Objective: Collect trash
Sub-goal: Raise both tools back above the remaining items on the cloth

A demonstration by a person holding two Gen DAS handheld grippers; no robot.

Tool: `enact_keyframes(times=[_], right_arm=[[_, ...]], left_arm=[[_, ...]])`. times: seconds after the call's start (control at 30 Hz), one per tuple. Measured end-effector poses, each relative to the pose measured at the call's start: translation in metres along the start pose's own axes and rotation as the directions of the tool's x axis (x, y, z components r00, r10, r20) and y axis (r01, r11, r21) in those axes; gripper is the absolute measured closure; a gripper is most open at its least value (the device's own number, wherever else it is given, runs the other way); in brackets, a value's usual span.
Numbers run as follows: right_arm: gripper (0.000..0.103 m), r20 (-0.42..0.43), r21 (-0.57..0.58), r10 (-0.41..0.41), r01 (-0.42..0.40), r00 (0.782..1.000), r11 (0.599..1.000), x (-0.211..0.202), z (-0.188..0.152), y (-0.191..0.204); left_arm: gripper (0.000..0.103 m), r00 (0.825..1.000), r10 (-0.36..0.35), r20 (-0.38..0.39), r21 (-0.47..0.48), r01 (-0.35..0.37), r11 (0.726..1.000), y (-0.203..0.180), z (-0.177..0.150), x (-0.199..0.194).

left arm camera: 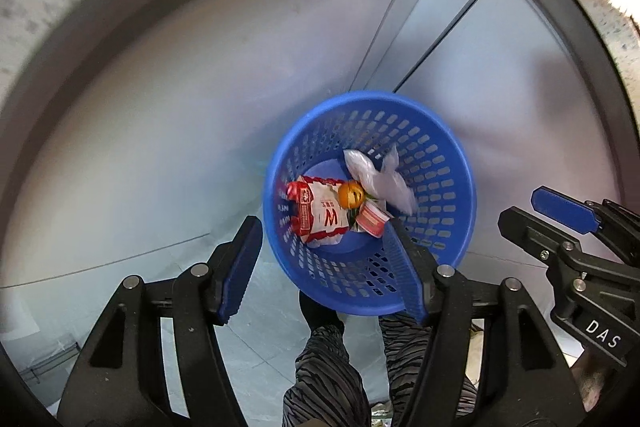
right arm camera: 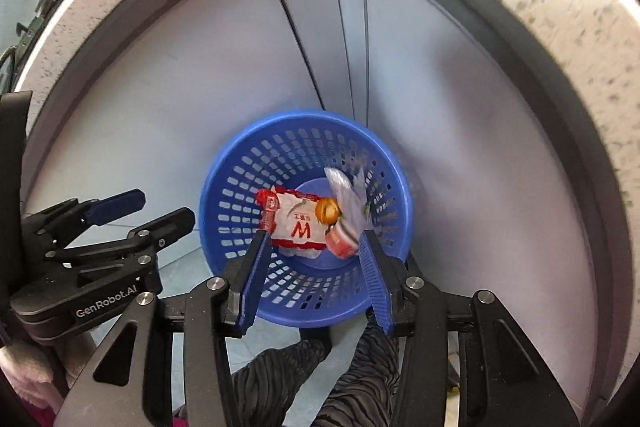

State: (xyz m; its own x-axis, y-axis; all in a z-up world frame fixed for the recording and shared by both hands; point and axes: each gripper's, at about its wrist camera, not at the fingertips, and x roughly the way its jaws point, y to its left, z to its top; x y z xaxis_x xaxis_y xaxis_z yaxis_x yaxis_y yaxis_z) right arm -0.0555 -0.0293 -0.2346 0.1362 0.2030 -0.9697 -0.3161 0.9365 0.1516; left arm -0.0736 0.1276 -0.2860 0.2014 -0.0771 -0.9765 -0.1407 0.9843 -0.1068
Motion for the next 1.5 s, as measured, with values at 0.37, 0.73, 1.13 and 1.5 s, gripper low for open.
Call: enact_keyframes(times=[0.37,0.73,1.13,1.5], right_arm=[[0.059,0.047,-0.014,0.053,-0.053,0.997,0.999,-0.043,0.001,0.001],[0.059,0.112,-0.068,0.126,-0.119,0.986,0.991,-0.101,0.013,-0.002],[0.058,0.19,-0.077,0.166,-0.154,0.968,0.985,-0.155,0.044,-0.036],[0.057,0.251,-0.068,0.166,-0.154,0.954,0.986,-0.178,0.099,-0.076]], left_arm=[[0.039,0.997,-0.004,0.073,0.006,0.004,1.0,0.004,0.011,-0.051],[0.039,0.987,-0.036,0.155,0.004,0.036,0.999,-0.008,0.036,-0.102],[0.039,0.966,-0.052,0.254,0.017,0.049,0.999,-0.032,0.084,-0.153],[0.039,0.958,-0.039,0.285,0.009,0.038,0.999,-0.045,0.117,-0.161]])
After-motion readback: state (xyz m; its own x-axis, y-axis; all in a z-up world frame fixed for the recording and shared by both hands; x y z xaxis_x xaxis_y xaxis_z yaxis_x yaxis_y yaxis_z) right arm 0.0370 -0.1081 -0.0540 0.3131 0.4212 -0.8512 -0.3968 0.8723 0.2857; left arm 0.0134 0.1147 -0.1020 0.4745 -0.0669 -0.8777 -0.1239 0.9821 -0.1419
